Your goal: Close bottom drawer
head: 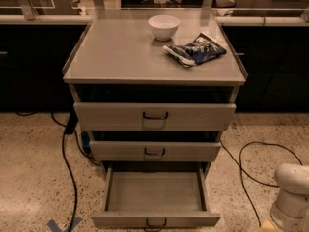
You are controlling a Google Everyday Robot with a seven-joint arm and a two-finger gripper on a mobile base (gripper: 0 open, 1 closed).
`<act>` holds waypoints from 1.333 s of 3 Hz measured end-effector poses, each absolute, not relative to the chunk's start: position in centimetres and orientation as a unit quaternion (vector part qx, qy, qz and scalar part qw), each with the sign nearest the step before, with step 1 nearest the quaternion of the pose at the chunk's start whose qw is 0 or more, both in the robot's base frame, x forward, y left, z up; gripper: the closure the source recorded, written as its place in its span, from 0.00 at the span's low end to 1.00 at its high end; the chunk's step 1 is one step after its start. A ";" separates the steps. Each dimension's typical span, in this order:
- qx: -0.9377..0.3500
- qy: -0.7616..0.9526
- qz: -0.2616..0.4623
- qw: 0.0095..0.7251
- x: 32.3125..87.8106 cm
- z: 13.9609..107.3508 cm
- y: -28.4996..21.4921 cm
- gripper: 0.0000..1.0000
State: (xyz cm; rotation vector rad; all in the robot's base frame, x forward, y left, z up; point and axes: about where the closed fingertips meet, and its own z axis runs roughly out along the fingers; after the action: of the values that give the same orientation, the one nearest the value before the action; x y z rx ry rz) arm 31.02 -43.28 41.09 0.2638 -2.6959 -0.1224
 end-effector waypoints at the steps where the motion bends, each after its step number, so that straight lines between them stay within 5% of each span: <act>1: 0.084 -0.981 -0.027 0.172 29.8 37.8 -43.5 0.00; 4: 0.095 -0.983 -0.004 0.158 29.2 32.9 -43.0 0.00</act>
Offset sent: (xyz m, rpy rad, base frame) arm -0.0184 0.0049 -0.1119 -0.0510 -0.2066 0.0231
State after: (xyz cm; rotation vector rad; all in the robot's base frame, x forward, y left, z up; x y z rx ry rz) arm 29.23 -43.03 32.93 0.2731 -2.8113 -0.0101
